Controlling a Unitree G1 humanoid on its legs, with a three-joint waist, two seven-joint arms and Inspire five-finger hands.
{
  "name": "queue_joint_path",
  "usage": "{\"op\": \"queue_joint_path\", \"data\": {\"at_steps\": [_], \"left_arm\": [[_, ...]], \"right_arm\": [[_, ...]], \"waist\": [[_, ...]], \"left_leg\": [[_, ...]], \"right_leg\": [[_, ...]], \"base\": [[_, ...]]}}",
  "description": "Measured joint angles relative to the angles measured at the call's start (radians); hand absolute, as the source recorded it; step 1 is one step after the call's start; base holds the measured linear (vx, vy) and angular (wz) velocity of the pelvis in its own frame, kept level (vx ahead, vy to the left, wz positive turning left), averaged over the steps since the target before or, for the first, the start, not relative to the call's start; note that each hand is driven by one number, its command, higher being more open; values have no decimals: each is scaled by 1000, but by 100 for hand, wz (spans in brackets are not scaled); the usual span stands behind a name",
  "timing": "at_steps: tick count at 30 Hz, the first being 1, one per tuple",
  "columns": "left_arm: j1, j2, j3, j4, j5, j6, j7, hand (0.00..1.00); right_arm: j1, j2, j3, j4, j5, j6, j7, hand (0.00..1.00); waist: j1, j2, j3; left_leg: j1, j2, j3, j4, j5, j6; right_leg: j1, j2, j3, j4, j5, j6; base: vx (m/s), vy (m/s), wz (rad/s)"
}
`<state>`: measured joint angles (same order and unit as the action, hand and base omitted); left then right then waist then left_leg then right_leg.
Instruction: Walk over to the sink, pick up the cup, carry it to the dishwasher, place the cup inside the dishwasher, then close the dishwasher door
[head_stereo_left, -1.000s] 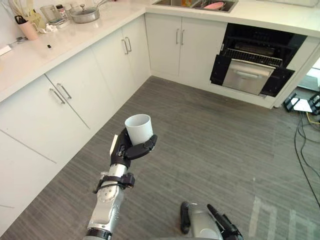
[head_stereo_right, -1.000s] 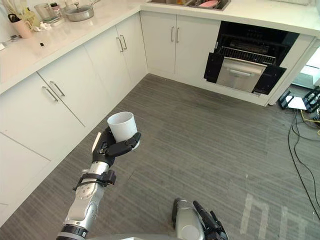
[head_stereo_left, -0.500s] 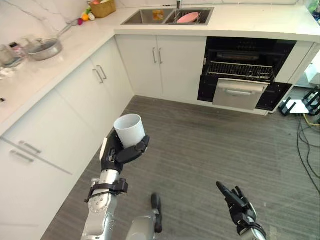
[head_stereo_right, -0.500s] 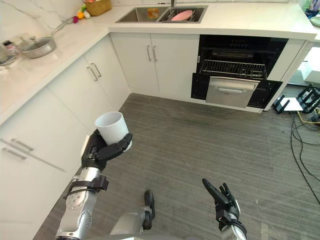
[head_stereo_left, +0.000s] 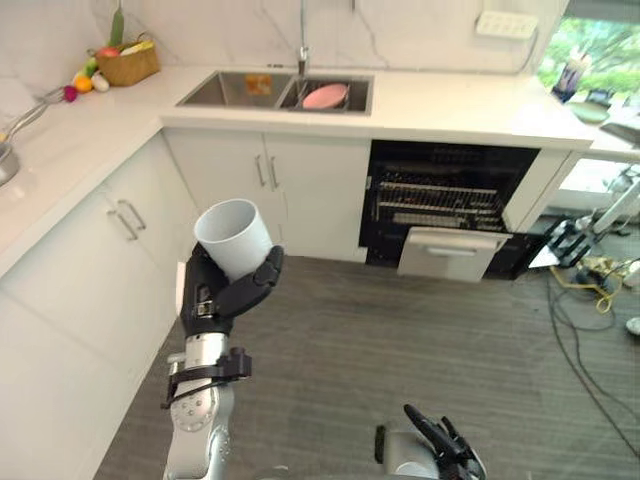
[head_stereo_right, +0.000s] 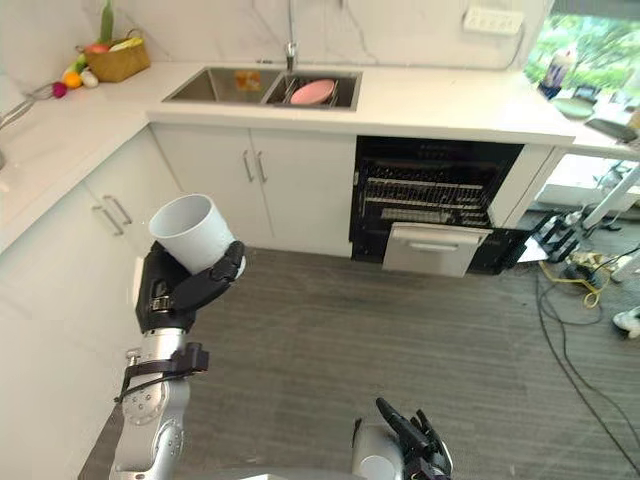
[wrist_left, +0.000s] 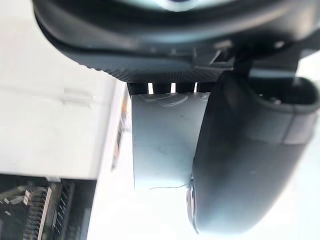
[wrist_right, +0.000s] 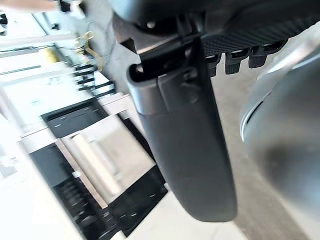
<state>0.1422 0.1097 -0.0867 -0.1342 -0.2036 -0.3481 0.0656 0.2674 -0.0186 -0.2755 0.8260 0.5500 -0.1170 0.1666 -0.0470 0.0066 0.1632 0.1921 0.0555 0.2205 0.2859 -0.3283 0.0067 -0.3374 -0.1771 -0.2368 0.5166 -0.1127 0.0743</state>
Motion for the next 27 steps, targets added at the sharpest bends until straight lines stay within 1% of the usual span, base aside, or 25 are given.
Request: {"op": "queue_joint_path", "data": {"at_steps": [1, 2, 3, 4, 5, 6, 7, 8, 9, 10, 11, 12, 13, 14, 15, 16, 18, 19, 20, 21, 22, 23, 24, 25, 27], "left_arm": [[-20, 3, -12, 28, 11, 1, -1, 0], [-21, 4, -13, 38, 14, 2, -1, 0], [-21, -11, -17, 68, 29, 4, 0, 0], [-18, -40, -27, 86, 36, 8, 1, 0], [-18, -44, -31, 88, 39, 8, 1, 0], [-18, -44, -38, 90, 45, 9, 1, 0], [-21, -44, -58, 97, 49, 10, 1, 0], [-21, -48, -81, 100, 57, 18, 1, 0], [-21, -52, -87, 101, 66, 17, 0, 0], [-21, -60, -94, 102, 70, 18, 0, 0], [-22, -59, -95, 107, 71, 18, 1, 0], [-22, -52, -93, 111, 71, 18, 1, 0], [-25, -36, -91, 126, 70, 20, 0, 0], [-30, -31, -91, 134, 69, 24, -1, 0], [-39, -24, -84, 142, 60, 36, -8, 0], [-46, -18, -71, 142, 46, 41, -20, 0], [-67, -10, -65, 145, 36, 48, -22, 0], [-75, -9, -66, 146, 37, 52, -22, 0], [-79, -9, -68, 146, 37, 54, -23, 0], [-86, -9, -72, 146, 37, 57, -28, 0], [-89, -10, -75, 145, 37, 57, -30, 0], [-87, -6, -74, 148, 36, 55, -31, 0], [-94, 2, -71, 154, 36, 59, -32, 0], [-109, 21, -54, 168, 36, 59, -31, 0], [-98, 34, -22, 198, 36, 68, -27, 0]], "right_arm": [[7, -2, -15, 0, -1, -4, 5, 100], [12, -4, -21, 0, -2, -5, 6, 100], [21, -16, -32, 8, -3, 0, 5, 100], [18, -25, -41, 9, -2, 9, 3, 100], [16, -29, -44, 9, -1, 13, 2, 100], [10, -23, -47, 5, 1, 20, -1, 100], [8, -11, -55, -7, 2, 26, -3, 100], [10, -5, -64, -10, 3, 32, -4, 100], [10, -2, -73, -10, 3, 33, -4, 100], [11, -2, -93, -8, 5, 33, -2, 100], [10, -3, -111, -2, 5, 31, -1, 100], [8, -9, -114, 5, 4, 24, -1, 100], [8, -22, -120, 24, 1, 8, 1, 100], [7, -28, -130, 33, 2, 5, 2, 100], [6, -41, -145, 54, 5, -2, 4, 100], [-8, -56, -153, 75, 7, -4, 5, 100], [-34, -82, -152, 91, 7, -4, 5, 100], [-51, -95, -152, 101, 7, -2, 3, 100], [-59, -99, -152, 104, 7, -1, 2, 100], [-65, -111, -152, 107, 7, 2, 0, 100], [-58, -113, -160, 107, 8, 5, 0, 100], [-60, -106, -175, 120, 10, 6, -1, 100], [-66, -93, -184, 139, 18, 7, -4, 100], [-78, -67, -185, 151, 15, 16, 0, 100], [-79, -48, -184, 171, 14, 24, 5, 100]], "waist": [[-2, -3, -2], [-8, -12, -7], [-27, 6, -8], [-22, 45, -17], [-21, 56, -24], [-23, 58, -26], [-25, 58, -27], [-25, 61, -28], [-25, 61, -28], [-20, 65, -31], [-18, 67, -34], [-15, 65, -33], [-16, 61, -32], [-16, 61, -33], [-16, 60, -34], [-9, 57, -34], [3, 53, -32], [3, 52, -32], [2, 52, -32], [1, 54, -33], [2, 61, -37], [0, 53, -46], [-12, 29, -53], [-8, 0, -39], [-8, -15, -32]], "left_leg": [[33, -6, -10, 9, -31, -27], [54, -10, -19, 14, -53, -36], [95, 0, -45, 13, -89, -47], [120, 22, -64, 9, -90, -48], [119, 31, -77, 28, -83, -47], [113, 41, -90, 72, -69, -35], [89, 66, -95, 173, -42, -29], [34, 103, -101, 331, 25, -59], [-8, 123, -105, 427, 84, -89], [-100, 164, -123, 611, 246, -163], [-187, 197, -116, 775, 285, -171], [-219, 210, -92, 833, 276, -152], [-271, 236, -31, 884, 250, -108], [-293, 249, 3, 884, 233, -81], [-331, 276, 72, 839, 200, -31], [-355, 282, 132, 709, 179, -13], [-370, 219, 142, 364, 167, -28], [-369, 177, 119, 128, 192, -47], [-366, 165, 108, 21, 230, -52], [-361, 155, 93, -138, 351, -48], [-359, 158, 90, -199, 610, 13], [-346, 154, 98, -182, 594, 11], [-347, 131, 94, -171, 532, -15], [-358, 115, 93, -133, 472, -31], [-351, 104, 92, -79, 403, -56]], "right_leg": [[4, 1, -12, -123, 44, -4], [9, 2, -6, -144, 76, -23], [17, 8, 12, -82, 165, -79], [0, 24, 7, 10, 75, -87], [-6, 25, 2, 46, 38, -90], [-3, 23, -8, 90, -9, -104], [25, 22, -30, 120, -64, -108], [74, 30, -57, 113, -104, -112], [102, 34, -69, 103, -119, -113], [162, 50, -88, 62, -136, -121], [224, 69, -99, 3, -139, -123], [262, 74, -99, -33, -139, -122], [335, 77, -106, -111, -131, -112], [372, 77, -112, -152, -120, -101], [436, 76, -121, -233, -95, -83], [469, 65, -117, -287, -79, -69], [480, 26, -98, -315, -70, -54], [481, -2, -87, -322, -67, -47], [483, -13, -83, -322, -67, -43], [496, -25, -76, -323, -68, -10], [522, -30, -72, -322, -93, 45], [536, -51, -69, -317, -117, 80], [533, -81, -71, -309, -137, 99], [523, -103, -40, -312, -137, 96], [535, -123, 0, -307, -126, 106]], "base": [[522, -229, 23], [590, -265, 43], [609, -250, 35], [607, -235, 28], [556, -226, 8], [526, -264, 24], [610, -338, 42], [503, -288, 46], [471, -261, 41], [433, -191, 27], [425, -153, 14], [501, -99, 8], [337, -55, 8], [498, -73, 18], [402, -32, 8], [486, -17, -4], [398, 100, -22], [383, 159, -22], [367, 210, -22], [379, 248, -20], [380, 260, -21], [375, 254, -8], [371, 265, -9], [299, 214, -13], [214, 147, -30]]}}
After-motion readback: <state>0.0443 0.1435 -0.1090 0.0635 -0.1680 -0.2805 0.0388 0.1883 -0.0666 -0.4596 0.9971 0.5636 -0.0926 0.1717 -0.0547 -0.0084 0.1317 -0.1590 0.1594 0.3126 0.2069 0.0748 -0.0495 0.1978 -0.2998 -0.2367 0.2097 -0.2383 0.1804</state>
